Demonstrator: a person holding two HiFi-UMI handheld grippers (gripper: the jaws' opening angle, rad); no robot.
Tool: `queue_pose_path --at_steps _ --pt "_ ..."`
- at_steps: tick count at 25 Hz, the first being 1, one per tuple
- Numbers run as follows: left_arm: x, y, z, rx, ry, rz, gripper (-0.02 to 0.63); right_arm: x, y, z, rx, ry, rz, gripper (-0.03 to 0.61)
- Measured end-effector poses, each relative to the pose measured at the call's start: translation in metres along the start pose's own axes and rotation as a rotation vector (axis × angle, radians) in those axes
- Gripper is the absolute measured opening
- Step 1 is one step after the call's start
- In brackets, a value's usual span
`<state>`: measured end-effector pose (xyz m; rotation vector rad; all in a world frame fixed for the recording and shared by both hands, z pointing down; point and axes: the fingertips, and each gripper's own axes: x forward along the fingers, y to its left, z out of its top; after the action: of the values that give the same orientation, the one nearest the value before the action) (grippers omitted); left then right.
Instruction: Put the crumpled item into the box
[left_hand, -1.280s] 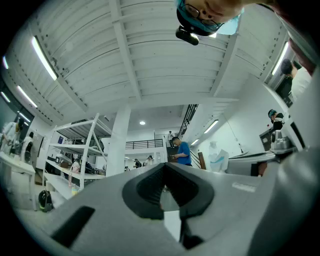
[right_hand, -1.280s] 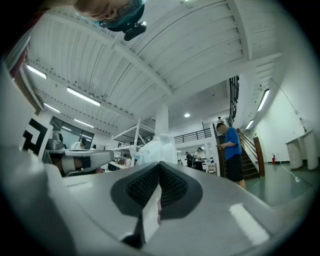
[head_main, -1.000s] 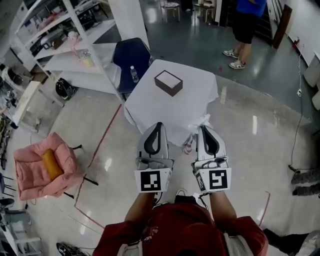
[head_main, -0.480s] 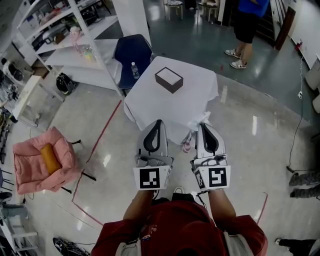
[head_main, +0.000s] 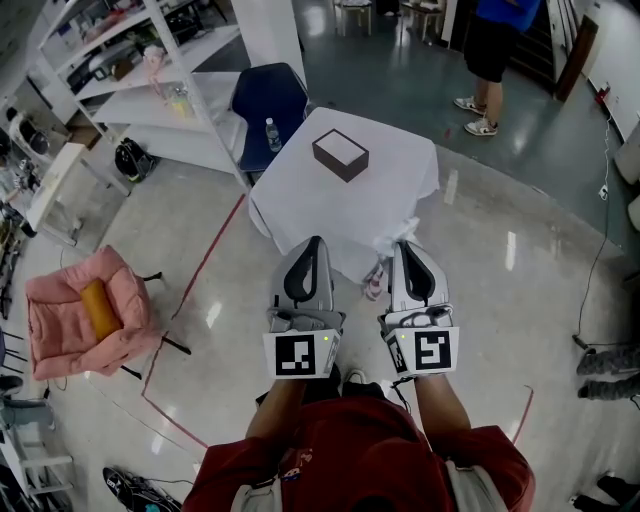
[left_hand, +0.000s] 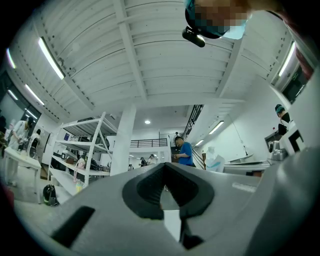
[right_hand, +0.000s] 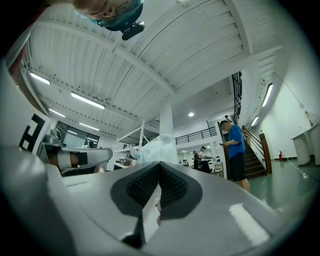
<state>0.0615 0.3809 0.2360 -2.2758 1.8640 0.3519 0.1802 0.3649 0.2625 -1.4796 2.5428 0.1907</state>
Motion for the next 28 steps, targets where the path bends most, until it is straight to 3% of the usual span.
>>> queue_pose_path --at_steps 9,25,28 --pt "0.028 0.026 -0.015 -0.016 -0.002 -0.014 0.003 0.038 -0.004 -0.013 0.009 -0.007 -0.024 0.003" --pt "0.125 0.124 -0.049 -0.035 0.013 -0.023 0.003 0.18 0.005 -0.048 0.007 0.012 -0.02 0.003" --pt "0.138 0.142 -0.057 -0.01 0.022 -0.039 0.003 0.203 0.008 -0.053 -0.002 0.018 -0.019 0.003"
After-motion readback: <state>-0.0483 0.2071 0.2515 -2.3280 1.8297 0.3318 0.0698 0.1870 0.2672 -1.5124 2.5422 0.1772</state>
